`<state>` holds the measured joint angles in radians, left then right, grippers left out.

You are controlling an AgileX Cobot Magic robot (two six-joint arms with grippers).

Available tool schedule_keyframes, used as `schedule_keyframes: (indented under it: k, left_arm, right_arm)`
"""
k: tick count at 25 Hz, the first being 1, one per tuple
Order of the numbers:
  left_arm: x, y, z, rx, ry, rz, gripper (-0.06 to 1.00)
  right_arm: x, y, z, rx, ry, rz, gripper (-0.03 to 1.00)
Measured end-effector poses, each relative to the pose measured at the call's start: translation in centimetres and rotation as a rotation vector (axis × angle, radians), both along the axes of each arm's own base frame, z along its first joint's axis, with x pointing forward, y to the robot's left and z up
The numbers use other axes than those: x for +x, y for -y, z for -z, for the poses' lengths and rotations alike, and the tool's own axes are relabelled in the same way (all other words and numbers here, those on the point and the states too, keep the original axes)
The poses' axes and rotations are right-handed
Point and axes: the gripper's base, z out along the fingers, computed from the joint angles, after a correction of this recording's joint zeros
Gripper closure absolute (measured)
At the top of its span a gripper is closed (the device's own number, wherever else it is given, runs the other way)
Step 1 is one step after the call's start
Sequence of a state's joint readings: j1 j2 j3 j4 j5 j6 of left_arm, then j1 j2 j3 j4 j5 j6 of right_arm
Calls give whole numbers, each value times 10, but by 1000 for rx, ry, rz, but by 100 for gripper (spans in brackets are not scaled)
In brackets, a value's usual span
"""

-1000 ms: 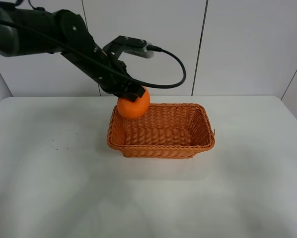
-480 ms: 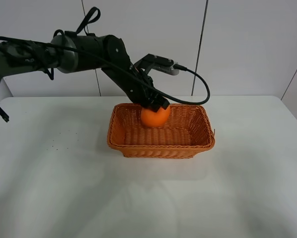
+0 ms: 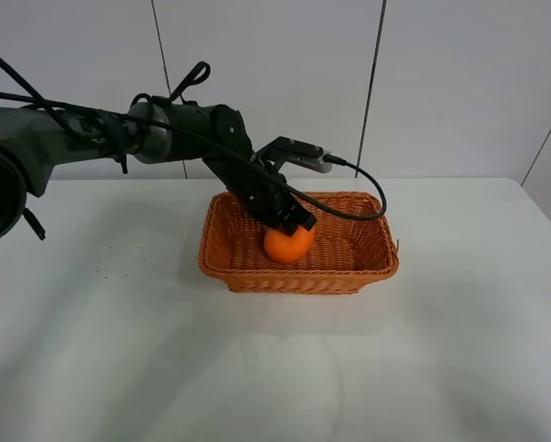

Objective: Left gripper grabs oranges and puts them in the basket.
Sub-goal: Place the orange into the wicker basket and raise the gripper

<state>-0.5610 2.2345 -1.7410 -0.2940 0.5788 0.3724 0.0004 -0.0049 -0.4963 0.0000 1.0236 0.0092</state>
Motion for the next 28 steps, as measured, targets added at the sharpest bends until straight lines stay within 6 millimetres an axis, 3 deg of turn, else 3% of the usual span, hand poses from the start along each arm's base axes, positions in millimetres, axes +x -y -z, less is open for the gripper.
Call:
schedule_keyframes:
  k: [10, 16, 28]
  left_arm:
    - [0, 0, 2, -2, -10, -7, 73]
    - [-1, 0, 2, 4, -23, -3, 31]
    - [-1, 0, 1, -1, -22, -5, 13]
  right_arm:
    - [0, 0, 0, 0, 0, 0, 27]
    - [0, 0, 0, 0, 0, 0, 27]
    - [0, 0, 0, 0, 0, 0, 27]
